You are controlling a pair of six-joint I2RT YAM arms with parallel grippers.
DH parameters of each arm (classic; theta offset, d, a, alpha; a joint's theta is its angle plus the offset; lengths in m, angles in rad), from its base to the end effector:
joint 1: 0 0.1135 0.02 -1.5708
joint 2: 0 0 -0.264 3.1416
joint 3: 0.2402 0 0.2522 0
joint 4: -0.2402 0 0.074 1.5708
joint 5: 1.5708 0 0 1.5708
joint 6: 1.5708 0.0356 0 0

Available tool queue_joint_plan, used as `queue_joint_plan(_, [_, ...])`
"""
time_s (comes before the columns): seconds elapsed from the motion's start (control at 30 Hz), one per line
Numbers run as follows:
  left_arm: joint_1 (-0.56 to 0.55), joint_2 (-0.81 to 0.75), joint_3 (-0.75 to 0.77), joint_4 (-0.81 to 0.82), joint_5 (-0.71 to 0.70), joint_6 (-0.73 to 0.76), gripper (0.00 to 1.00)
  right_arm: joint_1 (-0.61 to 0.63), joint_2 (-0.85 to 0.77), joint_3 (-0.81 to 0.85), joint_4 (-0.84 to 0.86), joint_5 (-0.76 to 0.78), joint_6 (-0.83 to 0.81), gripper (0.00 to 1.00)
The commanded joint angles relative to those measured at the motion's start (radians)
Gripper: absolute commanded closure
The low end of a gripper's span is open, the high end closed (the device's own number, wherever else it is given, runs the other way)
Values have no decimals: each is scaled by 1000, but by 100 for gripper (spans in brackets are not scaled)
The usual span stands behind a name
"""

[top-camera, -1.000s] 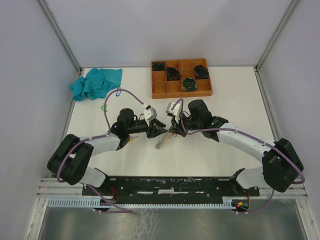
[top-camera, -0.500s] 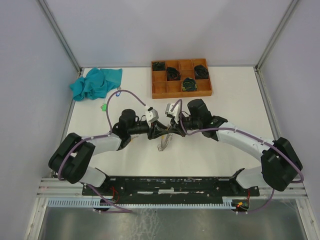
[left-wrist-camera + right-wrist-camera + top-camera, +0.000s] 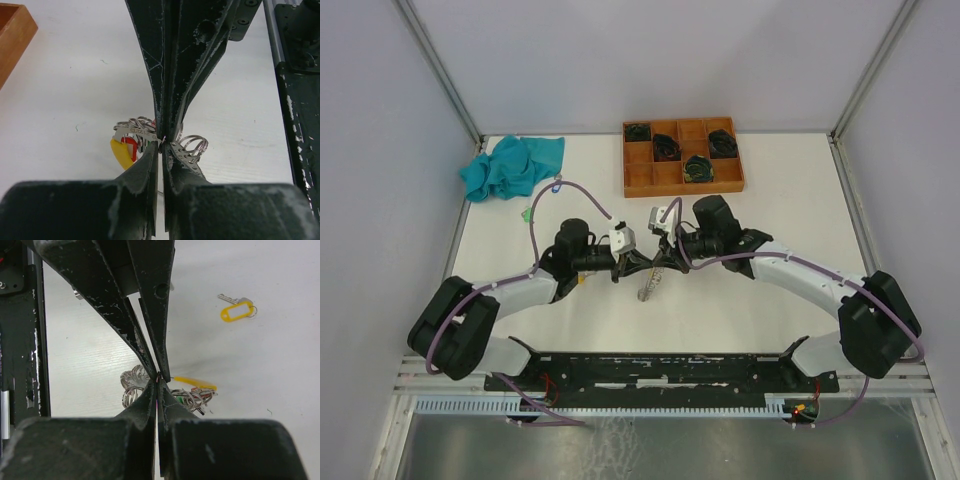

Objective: Put the keys on the keyring

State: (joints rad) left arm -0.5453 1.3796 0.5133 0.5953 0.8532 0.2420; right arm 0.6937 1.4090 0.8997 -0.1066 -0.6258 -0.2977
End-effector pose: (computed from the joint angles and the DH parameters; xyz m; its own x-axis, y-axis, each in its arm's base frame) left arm 0.2153 -0.1620 0.1988 0.0083 0.1793 -0.9838 0.9885 0.1470 0.0351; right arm 0.2208 0.2108 0.2476 -0.1648 -0.4462 -0.8796 -0.9772 0.1952 0.0841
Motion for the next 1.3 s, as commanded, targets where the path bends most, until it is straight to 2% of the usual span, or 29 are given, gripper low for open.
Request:
queue_joint_plan(0.0, [-3,-20,41,-10,79,71,93,2,8,50,5,-48,-19,99])
queue_joint_plan(0.03, [-4,-20,44,-20,81,79,97,3,11,50,4,-48,-20,99])
queue_joint_plan(0.23, [-3,-51,79,-122,36,120,97,-5,0,41,-4,-28,-12,99])
queue_joint_plan(0.33, [-5,-74,109,-234,0,157,97,-6,-22,37,-16,9,0,83])
queue_joint_plan(0.47, [-7,-110,125,-313,-54,201,97,-6,-71,28,-25,67,32,71])
queue_joint_plan(0.7, [-11,-169,169,-447,-152,248,97,-8,-225,-43,67,165,103,69])
queue_joint_plan(0.83, [-17,-198,179,-490,-196,261,97,-8,-250,-76,85,127,-14,64])
queue_joint_plan(0.97, [-32,-223,201,-554,-258,287,97,-8,-221,-46,56,115,-35,63])
queue_joint_plan(1.07, [-40,-245,195,-545,-272,284,97,-7,-175,-12,44,98,-51,63])
queue_joint_plan(1.27, [-52,-266,129,-395,-256,207,97,-8,-111,-60,227,43,-73,65])
